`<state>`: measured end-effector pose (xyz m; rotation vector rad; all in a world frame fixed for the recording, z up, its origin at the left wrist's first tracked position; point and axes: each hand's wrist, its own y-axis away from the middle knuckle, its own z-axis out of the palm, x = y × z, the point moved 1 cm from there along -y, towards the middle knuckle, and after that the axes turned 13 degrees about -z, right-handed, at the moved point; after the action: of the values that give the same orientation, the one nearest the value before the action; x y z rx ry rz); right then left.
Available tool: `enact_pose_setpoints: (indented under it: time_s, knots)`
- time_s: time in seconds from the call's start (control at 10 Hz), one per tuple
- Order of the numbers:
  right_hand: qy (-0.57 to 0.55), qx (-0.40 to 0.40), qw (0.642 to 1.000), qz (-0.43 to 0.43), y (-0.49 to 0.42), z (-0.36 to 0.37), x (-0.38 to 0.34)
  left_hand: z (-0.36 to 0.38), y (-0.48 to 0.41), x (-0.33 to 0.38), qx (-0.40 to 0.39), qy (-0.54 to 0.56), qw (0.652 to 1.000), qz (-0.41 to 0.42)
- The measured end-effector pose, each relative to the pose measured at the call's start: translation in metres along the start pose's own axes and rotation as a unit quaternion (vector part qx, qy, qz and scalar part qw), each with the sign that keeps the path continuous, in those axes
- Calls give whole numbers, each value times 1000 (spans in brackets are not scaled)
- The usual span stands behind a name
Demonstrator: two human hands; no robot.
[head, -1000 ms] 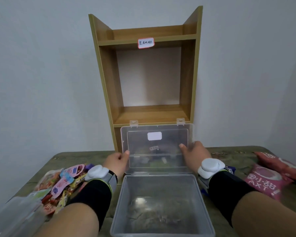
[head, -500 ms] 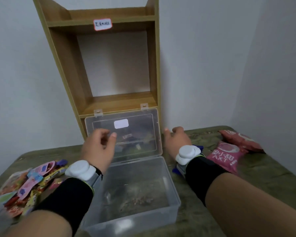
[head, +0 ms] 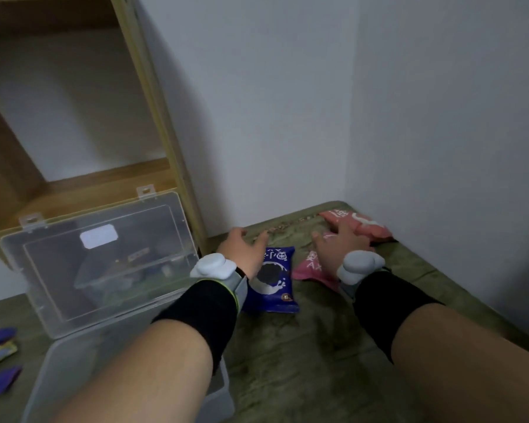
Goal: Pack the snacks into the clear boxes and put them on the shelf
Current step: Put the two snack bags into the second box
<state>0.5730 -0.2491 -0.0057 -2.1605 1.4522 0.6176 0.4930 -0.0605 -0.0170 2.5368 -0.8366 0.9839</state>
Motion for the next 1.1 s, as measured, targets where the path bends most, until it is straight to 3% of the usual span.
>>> enact_pose_setpoints:
  time_s: [0.1, 0.2, 0.3, 0.5, 0.7, 0.9, 1.1]
  knots:
    - [5, -52, 998, 31, -9, 2, 23, 26, -15, -4, -31, -51, 996, -59]
    - [-37, -77, 996, 10, -22, 14, 41, 40, -31, -8, -51, -113, 986, -111]
    - [-177, -37, 981, 76, -33, 33, 47, 49, -39, -11, -65, -184, 970, -143]
    - [-213, -43, 971, 97, -36, 44, 48, 54, -36, -9, -77, -298, 941, -140]
    - [-176, -41, 982, 54, -17, 33, 43, 33, -14, 1, -72, -225, 965, -118]
    - [-113, -80, 990, -18, 16, 19, 26, -14, 20, -1, -58, -45, 997, -30]
    - [-99, -27, 992, -79, 38, 6, -1, -72, 48, -19, -38, 68, 997, -3]
